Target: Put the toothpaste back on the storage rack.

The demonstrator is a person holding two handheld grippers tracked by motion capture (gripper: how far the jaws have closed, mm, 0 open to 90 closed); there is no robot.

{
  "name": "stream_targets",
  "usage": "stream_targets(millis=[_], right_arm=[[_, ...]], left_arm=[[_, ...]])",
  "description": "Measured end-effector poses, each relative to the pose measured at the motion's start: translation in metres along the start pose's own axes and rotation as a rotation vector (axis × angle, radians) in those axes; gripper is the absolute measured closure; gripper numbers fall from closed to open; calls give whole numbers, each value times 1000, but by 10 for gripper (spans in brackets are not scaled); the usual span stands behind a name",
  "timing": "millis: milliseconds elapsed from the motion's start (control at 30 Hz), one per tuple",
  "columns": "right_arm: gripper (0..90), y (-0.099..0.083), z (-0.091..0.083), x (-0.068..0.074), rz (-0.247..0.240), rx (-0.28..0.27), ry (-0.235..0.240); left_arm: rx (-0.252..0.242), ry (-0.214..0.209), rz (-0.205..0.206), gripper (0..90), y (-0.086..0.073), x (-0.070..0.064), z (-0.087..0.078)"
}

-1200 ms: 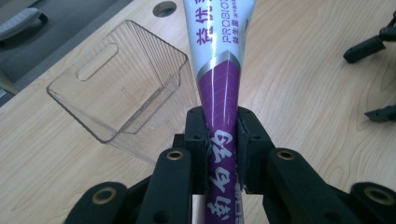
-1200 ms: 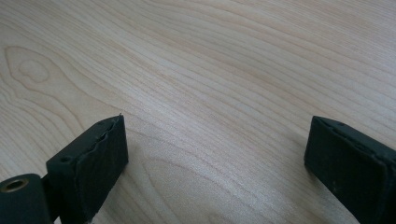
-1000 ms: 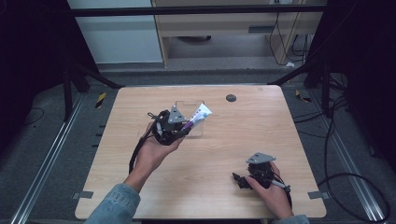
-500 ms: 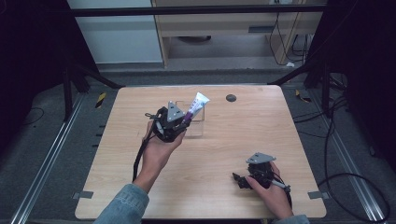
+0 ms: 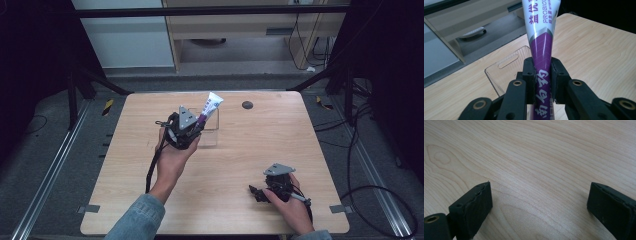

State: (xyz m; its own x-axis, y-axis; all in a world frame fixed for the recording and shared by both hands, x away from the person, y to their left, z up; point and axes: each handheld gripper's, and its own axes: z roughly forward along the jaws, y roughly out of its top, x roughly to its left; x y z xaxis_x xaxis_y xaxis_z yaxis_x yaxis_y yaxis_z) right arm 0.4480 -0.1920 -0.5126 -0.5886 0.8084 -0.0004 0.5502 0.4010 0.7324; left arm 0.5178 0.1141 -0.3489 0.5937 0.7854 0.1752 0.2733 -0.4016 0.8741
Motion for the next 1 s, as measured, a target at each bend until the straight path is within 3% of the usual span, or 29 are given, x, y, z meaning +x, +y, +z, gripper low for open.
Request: stream_targets(millis=[500, 767, 900, 1000], right_arm=[[55, 0, 0, -1, -8, 2, 8], [53, 1, 1, -2, -22, 1, 15], [53, 1, 1, -2, -20, 1, 16], [53, 1, 1, -2, -23, -1, 15]], left_arm=[[-72, 23, -16, 763, 17, 17, 7], [-123, 6, -35, 762, 28, 30, 12], [-124, -6, -41, 762, 30, 33, 18], [-117, -31, -68, 762, 30, 34, 25]])
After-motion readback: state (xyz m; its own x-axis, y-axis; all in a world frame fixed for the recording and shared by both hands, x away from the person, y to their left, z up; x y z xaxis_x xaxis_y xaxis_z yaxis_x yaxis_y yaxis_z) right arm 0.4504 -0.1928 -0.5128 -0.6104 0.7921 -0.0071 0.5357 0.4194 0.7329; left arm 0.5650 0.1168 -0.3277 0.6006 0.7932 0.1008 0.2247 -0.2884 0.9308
